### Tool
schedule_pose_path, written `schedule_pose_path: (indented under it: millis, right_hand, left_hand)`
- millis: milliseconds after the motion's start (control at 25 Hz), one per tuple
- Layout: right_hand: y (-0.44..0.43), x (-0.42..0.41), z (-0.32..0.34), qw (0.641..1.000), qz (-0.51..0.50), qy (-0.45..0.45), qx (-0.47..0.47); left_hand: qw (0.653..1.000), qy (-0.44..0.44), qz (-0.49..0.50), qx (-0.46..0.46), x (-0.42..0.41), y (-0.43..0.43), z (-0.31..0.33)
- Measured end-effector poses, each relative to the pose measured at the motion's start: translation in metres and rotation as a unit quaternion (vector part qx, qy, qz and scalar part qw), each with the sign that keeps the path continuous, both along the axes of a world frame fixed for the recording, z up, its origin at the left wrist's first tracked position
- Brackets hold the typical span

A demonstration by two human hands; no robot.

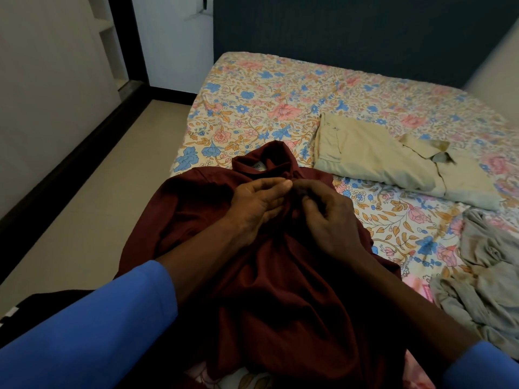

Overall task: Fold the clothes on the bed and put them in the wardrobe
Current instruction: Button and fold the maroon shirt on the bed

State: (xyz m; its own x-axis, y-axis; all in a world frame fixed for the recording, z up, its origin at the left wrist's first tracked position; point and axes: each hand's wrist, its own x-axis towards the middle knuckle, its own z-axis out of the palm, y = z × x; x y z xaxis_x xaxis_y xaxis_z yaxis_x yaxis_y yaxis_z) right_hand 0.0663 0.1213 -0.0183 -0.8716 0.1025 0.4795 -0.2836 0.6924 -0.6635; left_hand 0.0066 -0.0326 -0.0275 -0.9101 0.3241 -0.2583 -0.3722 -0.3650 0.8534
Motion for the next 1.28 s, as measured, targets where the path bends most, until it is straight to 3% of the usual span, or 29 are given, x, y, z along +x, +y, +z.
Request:
schedule_pose_path:
  millis: [40, 120, 200, 240, 320, 400, 440, 520, 560, 640, 680, 800, 880, 920, 960, 1000, 1040, 1160, 1280]
  right_hand:
    - [0.001, -0.001, 0.003, 0.996, -0.011, -0.032, -0.079]
    - [0.001, -0.004, 0.008, 0.956, -0.028, -0.128, -0.264]
    - [0.001, -0.002, 0.007, 0.929, -0.036, -0.178, -0.321]
    - [0.002, -0.002, 0.004, 0.944, -0.05, -0.168, -0.28]
    - [0.004, 0.0, 0.002, 0.984, -0.086, -0.119, -0.103]
    - [0.004, 0.002, 0.005, 0.99, -0.104, -0.097, 0.018]
    - [0.004, 0.003, 0.005, 0.988, -0.102, -0.113, 0.027]
    - [-0.002, 0.004, 0.003, 0.983, -0.093, -0.16, 0.015]
    - [-0.005, 0.005, 0.0, 0.981, -0.088, -0.17, 0.021]
    - [-0.011, 0.006, -0.009, 0.981, -0.08, -0.164, 0.06]
    - [-0.012, 0.005, -0.013, 0.981, -0.076, -0.159, 0.081]
    - [-0.004, -0.001, -0.017, 0.984, -0.055, -0.132, 0.103]
    - [-0.002, -0.005, -0.02, 0.989, -0.056, -0.096, 0.093]
    - [-0.004, -0.004, -0.021, 0.992, -0.053, -0.082, 0.08]
    - [-0.005, -0.004, -0.023, 0.994, -0.047, -0.076, 0.065]
    - [-0.007, -0.003, -0.024, 0.995, -0.044, -0.078, 0.046]
    - [-0.008, -0.003, -0.025, 0.995, -0.045, -0.088, 0.022]
    - [-0.001, -0.011, -0.017, 0.985, -0.068, -0.131, -0.087]
    - [0.004, -0.012, -0.011, 0.982, -0.065, -0.165, -0.071]
  left_hand:
    - [1.0, 0.014, 0.002, -0.006, 0.0, 0.0, -0.001]
    - [0.999, 0.038, 0.006, -0.022, 0.001, 0.003, -0.002]
    - [0.997, 0.063, -0.004, -0.047, 0.002, 0.006, -0.005]
    - [0.996, 0.069, -0.012, -0.06, 0.003, 0.007, -0.005]
    - [0.993, 0.081, -0.032, -0.075, 0.004, 0.007, -0.005]
    - [0.98, 0.15, -0.029, -0.129, 0.005, 0.003, 0.001]
    - [0.949, 0.237, 0.007, -0.208, 0.001, 0.0, 0.004]
    - [0.838, 0.382, 0.072, -0.384, -0.018, -0.002, 0.008]
    - [0.798, 0.39, 0.039, -0.458, -0.033, 0.0, 0.012]
    - [0.757, 0.33, -0.118, -0.552, -0.065, 0.007, 0.022]
    - [0.75, 0.315, -0.162, -0.558, -0.077, 0.012, 0.028]
    - [0.76, 0.345, -0.056, -0.548, -0.106, 0.021, 0.049]
    - [0.773, 0.303, -0.148, -0.538, -0.109, 0.021, 0.058]
    - [0.757, 0.266, -0.235, -0.548, -0.106, 0.02, 0.057]
    - [0.72, 0.266, -0.299, -0.567, -0.105, 0.019, 0.053]
    - [0.683, 0.309, -0.314, -0.583, -0.106, 0.02, 0.049]
    - [0.667, 0.368, -0.274, -0.587, -0.111, 0.02, 0.045]
    - [0.694, 0.468, -0.097, -0.539, -0.13, 0.018, 0.051]
    - [0.708, 0.481, -0.105, -0.507, -0.141, 0.012, 0.068]
